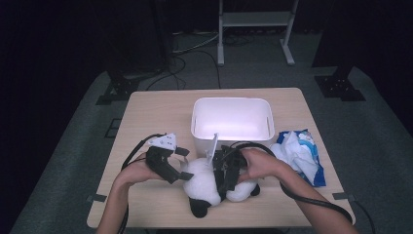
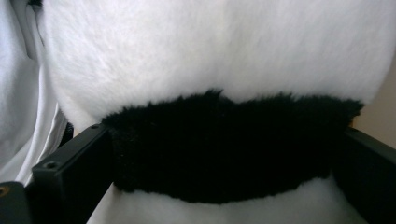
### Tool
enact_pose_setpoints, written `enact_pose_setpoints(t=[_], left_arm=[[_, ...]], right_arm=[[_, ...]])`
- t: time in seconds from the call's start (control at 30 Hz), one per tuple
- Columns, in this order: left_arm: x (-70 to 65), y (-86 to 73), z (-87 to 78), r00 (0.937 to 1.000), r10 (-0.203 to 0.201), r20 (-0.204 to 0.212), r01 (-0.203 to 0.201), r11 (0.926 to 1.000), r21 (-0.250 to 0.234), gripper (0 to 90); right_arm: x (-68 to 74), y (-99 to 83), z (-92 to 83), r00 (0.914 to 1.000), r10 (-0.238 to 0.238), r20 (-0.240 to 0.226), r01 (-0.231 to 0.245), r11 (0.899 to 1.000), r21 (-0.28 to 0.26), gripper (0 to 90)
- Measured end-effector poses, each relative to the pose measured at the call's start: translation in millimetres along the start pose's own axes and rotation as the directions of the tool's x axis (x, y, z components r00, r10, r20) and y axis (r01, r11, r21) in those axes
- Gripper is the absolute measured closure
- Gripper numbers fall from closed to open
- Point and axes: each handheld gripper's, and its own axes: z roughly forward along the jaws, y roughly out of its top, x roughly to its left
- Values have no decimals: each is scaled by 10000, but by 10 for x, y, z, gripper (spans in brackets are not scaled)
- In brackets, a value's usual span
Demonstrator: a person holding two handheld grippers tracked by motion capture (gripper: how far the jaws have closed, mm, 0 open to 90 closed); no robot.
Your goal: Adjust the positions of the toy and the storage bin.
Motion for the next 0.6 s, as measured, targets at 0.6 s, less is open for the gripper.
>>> enact_pose_setpoints(t=[0.6], left_arm=[[22, -33, -57, 9999, -87, -65, 86, 9999, -86, 98]], right_arm=[[83, -61, -37, 9987, 474, 194, -464, 9977, -503, 253]])
